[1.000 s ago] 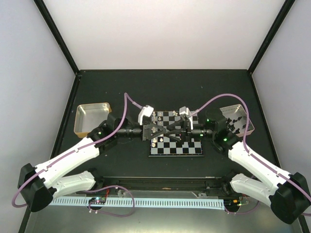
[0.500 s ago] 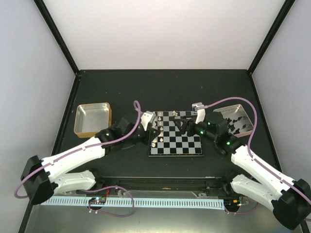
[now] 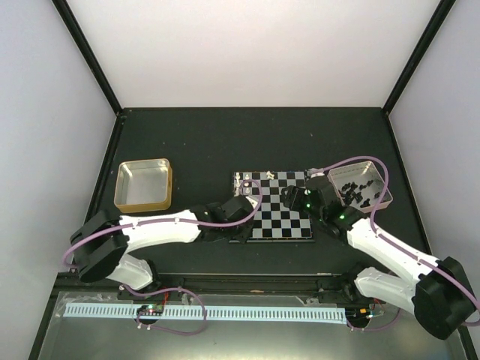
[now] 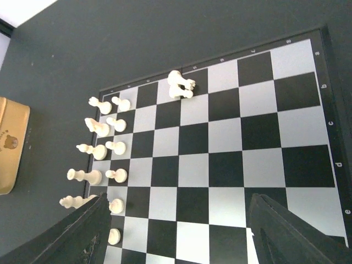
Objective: Set up the chess pieces on the board
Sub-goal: Place the chess piece on the chessboard.
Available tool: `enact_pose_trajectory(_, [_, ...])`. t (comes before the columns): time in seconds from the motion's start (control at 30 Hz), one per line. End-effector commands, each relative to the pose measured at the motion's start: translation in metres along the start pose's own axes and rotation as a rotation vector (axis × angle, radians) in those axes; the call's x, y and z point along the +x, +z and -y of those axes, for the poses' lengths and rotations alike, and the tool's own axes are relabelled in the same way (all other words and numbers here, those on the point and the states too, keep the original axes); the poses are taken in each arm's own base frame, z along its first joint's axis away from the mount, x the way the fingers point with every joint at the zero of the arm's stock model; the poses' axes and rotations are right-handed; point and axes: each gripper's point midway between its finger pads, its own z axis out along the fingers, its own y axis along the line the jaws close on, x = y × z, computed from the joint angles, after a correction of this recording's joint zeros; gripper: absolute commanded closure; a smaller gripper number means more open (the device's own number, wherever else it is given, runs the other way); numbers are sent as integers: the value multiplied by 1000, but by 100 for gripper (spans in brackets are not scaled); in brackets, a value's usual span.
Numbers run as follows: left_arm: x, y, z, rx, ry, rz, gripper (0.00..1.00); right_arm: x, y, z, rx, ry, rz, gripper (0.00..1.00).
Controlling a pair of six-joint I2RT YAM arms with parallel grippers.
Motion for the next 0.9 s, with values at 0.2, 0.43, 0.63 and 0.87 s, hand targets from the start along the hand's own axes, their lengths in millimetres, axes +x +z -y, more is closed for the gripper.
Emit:
enact_pose_trajectory(0.2, [-23,15,-4,-80,-4,50,99,5,6,13,55,46,-7,31])
enact_pose_trajectory(0.43, [-22,26,-10,-126,-8,22,98,7,5,16,63,46,-9,31])
enact_pose_trajectory(0.63, [-16,33,-14,-147,-17,-8,98,8,6,16,64,43,-14,30])
enact_pose_trajectory(0.87, [-9,29,-22,-183,-26,-26,92,8,6,14,58,43,-17,30])
